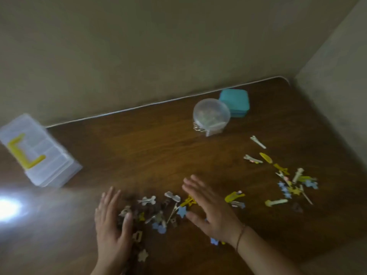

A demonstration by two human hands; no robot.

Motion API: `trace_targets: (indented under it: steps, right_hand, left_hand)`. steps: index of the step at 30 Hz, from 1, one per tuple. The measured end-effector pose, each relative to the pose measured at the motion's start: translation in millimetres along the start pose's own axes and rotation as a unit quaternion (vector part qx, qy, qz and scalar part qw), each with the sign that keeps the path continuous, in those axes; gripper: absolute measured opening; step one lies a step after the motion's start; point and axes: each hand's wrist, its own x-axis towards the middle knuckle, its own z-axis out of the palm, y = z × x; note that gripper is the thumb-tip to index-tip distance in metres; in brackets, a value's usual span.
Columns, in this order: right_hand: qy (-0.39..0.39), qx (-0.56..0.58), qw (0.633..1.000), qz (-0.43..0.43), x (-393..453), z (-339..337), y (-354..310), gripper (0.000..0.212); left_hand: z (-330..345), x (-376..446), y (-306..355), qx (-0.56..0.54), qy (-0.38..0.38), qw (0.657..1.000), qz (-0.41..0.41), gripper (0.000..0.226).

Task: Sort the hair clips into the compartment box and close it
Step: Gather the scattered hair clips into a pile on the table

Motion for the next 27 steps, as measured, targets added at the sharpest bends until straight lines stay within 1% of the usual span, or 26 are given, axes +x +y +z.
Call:
trace_targets:
  steps: [2,4,6,8,9,11,13,16,18,20,22,23,26,27]
  right_hand:
    - [0.094,-0.001,0.994,0.055,-24.0,-24.9,27.6,0.055]
    - [0.195,-0.007,0.975,0.109,-54.8,-51.1,61.7,0.051]
    - [0.270,-0.020,0.948,0.170,-86.9,-75.8,95.3,0.051]
    - [0.310,-0.046,0.923,0.223,-113.7,-98.5,126.3,0.054]
    - [0.317,-0.063,0.914,0.246,-124.1,-108.2,141.0,0.056]
    - [0.305,-0.076,0.905,0.287,-136.2,-121.3,166.3,0.064]
    - [0.266,-0.074,0.908,0.315,-140.9,-123.9,183.9,0.069]
    - [0.196,-0.074,0.921,0.329,-140.2,-114.3,194.6,0.070]
    - [0.154,-0.098,0.925,0.334,-137.6,-109.2,195.4,0.072]
    - [0.125,-0.136,0.926,0.328,-135.0,-106.9,193.6,0.074]
    - [0.110,-0.151,0.933,0.307,-131.3,-102.5,188.1,0.075]
    - [0.104,-0.151,0.939,0.292,-128.5,-100.0,184.5,0.076]
    - [0.089,-0.144,0.953,0.252,-116.5,-91.3,172.1,0.078]
    - [0.088,-0.141,0.957,0.239,-112.6,-87.3,167.0,0.078]
  left_hand:
    - [17.6,15.6,31.5,-0.025,0.017,1.000,0.002,0.068]
    - [45.9,33.7,69.2,-0.054,-0.004,0.998,0.036,0.068]
    - [80.6,54.6,104.2,-0.072,-0.053,0.991,0.102,0.068]
    - [120.5,75.6,137.8,-0.061,-0.120,0.976,0.169,0.067]
    - [141.1,84.4,156.1,-0.040,-0.159,0.967,0.196,0.065]
    - [183.3,99.9,192.4,0.012,-0.236,0.945,0.228,0.062]
    - [223.0,112.8,222.4,0.083,-0.286,0.916,0.270,0.058]
    - [264.5,132.1,244.4,0.224,-0.328,0.849,0.348,0.061]
    - [279.6,141.9,247.1,0.282,-0.371,0.804,0.369,0.064]
    - [285.8,142.5,244.6,0.304,-0.408,0.771,0.383,0.066]
    - [285.6,137.1,239.2,0.309,-0.421,0.752,0.402,0.066]
    - [284.2,133.1,235.6,0.304,-0.424,0.743,0.420,0.066]
    - [273.8,118.7,224.2,0.276,-0.442,0.700,0.488,0.068]
    - [268.9,114.0,219.0,0.264,-0.450,0.696,0.493,0.069]
